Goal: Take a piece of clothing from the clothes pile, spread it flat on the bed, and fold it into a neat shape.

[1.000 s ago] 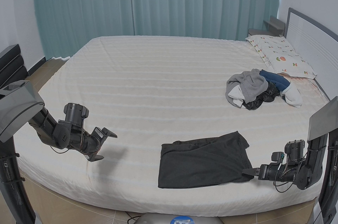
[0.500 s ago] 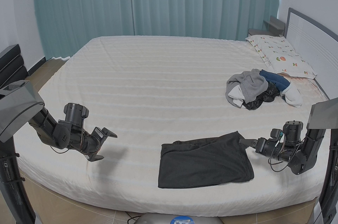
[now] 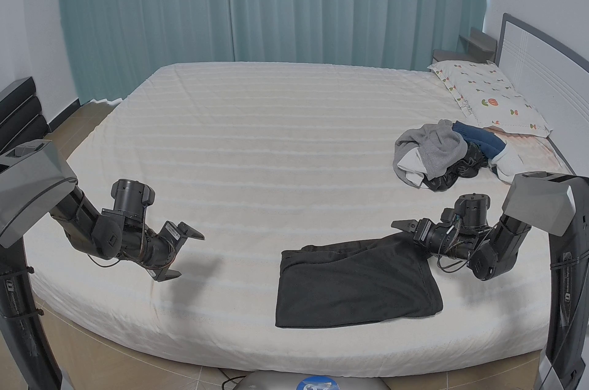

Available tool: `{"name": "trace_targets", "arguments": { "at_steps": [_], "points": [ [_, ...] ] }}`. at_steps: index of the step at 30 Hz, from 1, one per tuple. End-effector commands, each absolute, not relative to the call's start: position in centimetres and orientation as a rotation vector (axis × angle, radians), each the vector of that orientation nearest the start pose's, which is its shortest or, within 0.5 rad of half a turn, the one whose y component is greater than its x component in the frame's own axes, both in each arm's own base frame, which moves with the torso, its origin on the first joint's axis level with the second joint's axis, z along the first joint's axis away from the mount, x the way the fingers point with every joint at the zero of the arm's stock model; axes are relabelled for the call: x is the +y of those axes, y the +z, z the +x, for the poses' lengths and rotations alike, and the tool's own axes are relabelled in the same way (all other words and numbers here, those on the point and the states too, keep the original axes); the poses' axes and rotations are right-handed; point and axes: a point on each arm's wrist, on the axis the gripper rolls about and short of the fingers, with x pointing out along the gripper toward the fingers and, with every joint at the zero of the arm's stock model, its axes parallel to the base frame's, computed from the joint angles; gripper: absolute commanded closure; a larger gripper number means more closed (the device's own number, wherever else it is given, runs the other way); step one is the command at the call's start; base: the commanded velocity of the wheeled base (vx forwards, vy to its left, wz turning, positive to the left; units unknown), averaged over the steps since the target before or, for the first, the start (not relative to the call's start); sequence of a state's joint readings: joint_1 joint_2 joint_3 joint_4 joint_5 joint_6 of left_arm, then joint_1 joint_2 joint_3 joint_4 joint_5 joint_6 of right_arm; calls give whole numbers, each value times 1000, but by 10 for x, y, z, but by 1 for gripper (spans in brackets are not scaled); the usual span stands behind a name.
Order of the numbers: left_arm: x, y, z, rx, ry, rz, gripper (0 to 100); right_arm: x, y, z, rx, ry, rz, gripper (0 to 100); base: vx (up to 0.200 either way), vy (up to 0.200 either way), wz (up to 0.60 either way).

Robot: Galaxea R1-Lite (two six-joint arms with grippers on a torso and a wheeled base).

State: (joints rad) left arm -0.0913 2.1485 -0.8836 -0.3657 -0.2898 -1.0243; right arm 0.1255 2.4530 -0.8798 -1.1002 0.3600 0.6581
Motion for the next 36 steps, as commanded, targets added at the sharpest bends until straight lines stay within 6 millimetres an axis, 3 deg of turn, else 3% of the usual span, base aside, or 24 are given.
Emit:
{"name": "trace_targets", "arguments": {
  "at_steps": [1, 7, 8, 36],
  "points": [
    [-39, 28, 350, 1007, 138, -1029, 0, 63, -42, 400, 625, 305, 688, 0, 0, 0, 0],
    [-39, 28, 350, 1007, 138, -1029, 0, 66, -44, 398, 634, 310, 677, 0, 0, 0, 0],
    [-39, 28, 350, 1007, 138, -1029, 0, 67, -45, 397, 638, 312, 676, 100, 0, 0, 0],
    [-39, 28, 349, 1008, 138, -1028, 0, 37, -39, 393, 627, 209, 705, 100, 0, 0, 0]
  ]
}}
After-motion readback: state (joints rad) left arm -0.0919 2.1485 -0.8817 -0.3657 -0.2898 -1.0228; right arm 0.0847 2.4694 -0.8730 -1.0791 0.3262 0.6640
